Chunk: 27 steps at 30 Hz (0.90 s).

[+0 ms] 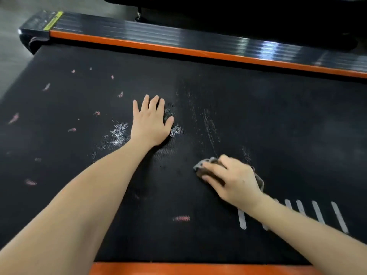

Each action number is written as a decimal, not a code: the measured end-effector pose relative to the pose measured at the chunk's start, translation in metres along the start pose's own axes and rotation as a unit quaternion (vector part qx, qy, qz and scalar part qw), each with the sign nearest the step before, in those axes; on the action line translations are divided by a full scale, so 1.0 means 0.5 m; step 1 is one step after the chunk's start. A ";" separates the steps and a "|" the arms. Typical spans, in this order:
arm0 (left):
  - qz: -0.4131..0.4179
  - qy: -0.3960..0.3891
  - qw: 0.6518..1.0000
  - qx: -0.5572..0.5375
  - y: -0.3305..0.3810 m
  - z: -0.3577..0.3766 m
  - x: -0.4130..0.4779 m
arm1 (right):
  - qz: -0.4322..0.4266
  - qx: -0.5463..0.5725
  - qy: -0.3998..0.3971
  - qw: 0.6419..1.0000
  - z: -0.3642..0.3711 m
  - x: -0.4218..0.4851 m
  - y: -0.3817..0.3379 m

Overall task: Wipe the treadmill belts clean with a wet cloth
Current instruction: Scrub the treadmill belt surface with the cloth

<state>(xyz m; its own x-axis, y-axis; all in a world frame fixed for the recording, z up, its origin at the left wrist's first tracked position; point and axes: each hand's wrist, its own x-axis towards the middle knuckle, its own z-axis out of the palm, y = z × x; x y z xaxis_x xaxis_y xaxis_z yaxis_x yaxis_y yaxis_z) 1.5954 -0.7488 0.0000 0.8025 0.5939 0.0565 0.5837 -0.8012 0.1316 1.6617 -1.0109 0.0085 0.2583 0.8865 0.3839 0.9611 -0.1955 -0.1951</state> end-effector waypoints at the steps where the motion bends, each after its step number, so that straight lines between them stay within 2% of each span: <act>1: 0.001 -0.002 1.000 -0.008 0.000 -0.006 -0.003 | 0.008 -0.006 0.011 1.000 0.006 0.010 0.001; 7: -0.015 0.069 0.992 -0.101 -0.017 -0.073 -0.106 | 0.052 -0.035 0.033 0.998 0.013 0.018 -0.009; 9: -0.010 0.095 0.990 -0.104 -0.052 -0.088 -0.191 | 0.103 -0.022 0.033 0.994 0.007 0.022 -0.026; 12: -0.011 0.060 0.997 -0.053 -0.118 -0.089 -0.311 | 0.165 0.016 0.055 0.985 0.003 0.011 -0.096; 14: -0.017 0.020 1.000 -0.017 -0.151 -0.080 -0.353 | 0.116 0.056 0.031 0.991 0.009 -0.009 -0.176; 16: -0.025 -0.005 1.000 -0.009 -0.171 -0.072 -0.368 | 0.068 0.100 -0.043 0.992 0.003 -0.032 -0.227; 20: -0.024 -0.011 1.000 -0.011 -0.187 -0.054 -0.383 | 0.065 0.079 -0.161 0.982 -0.063 -0.088 -0.159; 23: -0.017 -0.001 1.000 -0.010 -0.186 -0.048 -0.387 | 0.110 0.066 -0.159 0.979 -0.099 -0.135 -0.116; 25: -0.019 -0.001 1.000 -0.013 -0.183 -0.048 -0.385 | 0.133 0.049 -0.133 0.981 -0.083 -0.129 -0.140; 27: -0.019 0.000 1.000 -0.015 -0.186 -0.043 -0.384 | 0.118 0.047 -0.119 0.985 -0.043 -0.087 -0.197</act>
<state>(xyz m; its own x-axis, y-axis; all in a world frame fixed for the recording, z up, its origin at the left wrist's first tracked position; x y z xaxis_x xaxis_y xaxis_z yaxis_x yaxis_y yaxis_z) 1.3845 -0.7866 -0.0018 0.7793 0.6245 0.0506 0.6105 -0.7750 0.1630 1.5580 -1.0393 0.0306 0.4321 0.8965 0.0980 0.8611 -0.3779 -0.3401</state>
